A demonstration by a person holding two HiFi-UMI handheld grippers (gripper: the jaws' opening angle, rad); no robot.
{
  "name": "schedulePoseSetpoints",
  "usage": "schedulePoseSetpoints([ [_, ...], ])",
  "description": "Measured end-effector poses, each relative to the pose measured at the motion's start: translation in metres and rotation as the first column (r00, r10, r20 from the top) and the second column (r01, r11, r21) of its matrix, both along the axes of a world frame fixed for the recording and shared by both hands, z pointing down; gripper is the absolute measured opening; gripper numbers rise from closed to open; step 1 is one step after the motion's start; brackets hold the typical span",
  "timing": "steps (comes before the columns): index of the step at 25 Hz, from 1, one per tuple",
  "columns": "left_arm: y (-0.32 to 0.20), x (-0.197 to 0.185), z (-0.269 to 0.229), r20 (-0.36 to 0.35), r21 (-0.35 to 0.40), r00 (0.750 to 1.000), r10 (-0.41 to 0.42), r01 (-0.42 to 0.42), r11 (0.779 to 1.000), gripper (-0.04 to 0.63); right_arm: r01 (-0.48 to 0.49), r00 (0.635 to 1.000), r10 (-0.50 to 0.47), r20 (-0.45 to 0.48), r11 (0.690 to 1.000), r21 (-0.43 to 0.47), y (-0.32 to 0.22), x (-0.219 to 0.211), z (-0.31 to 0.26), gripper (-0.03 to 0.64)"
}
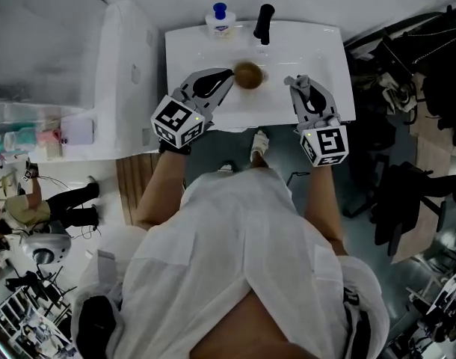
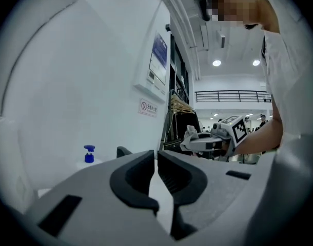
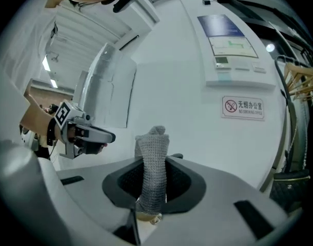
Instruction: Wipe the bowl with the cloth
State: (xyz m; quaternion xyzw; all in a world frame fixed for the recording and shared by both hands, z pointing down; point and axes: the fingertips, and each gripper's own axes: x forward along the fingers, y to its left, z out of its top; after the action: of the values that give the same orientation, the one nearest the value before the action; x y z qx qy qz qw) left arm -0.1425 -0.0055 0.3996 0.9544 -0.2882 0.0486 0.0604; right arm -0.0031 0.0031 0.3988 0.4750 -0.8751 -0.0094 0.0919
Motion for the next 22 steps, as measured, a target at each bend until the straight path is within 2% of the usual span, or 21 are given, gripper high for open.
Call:
schedulePoseSetpoints([
  [5,-0.046,0.01,0.035,0.064,-0.055,0.997,-0.041,0.044,0.998,0.031,0.079,0.995,-0.083,-0.055,0.994,-0.072,-0.052,0.001,0.039,0.084],
  [10,-0.08,0.017,0.081,0.164,-0.125,0.984,-0.076,0.097,0.987,0.086,0.152,0.981,-0.166,-0.1,0.98,-0.132,-0.087,0.003,0.071,0.091],
  [18,-0.111,0.029,0.161,0.312,-0.262,0.946,-0.09,0.176,0.949,0.123,0.249,0.953,-0.277,-0.126,0.947,-0.201,-0.115,0.01,0.11,0.095],
  [22,-0.122,0.031,0.197,0.413,-0.299,0.908,-0.076,0.214,0.93,0.143,0.289,0.94,-0.318,-0.121,0.934,-0.208,-0.124,0.016,0.118,0.097],
])
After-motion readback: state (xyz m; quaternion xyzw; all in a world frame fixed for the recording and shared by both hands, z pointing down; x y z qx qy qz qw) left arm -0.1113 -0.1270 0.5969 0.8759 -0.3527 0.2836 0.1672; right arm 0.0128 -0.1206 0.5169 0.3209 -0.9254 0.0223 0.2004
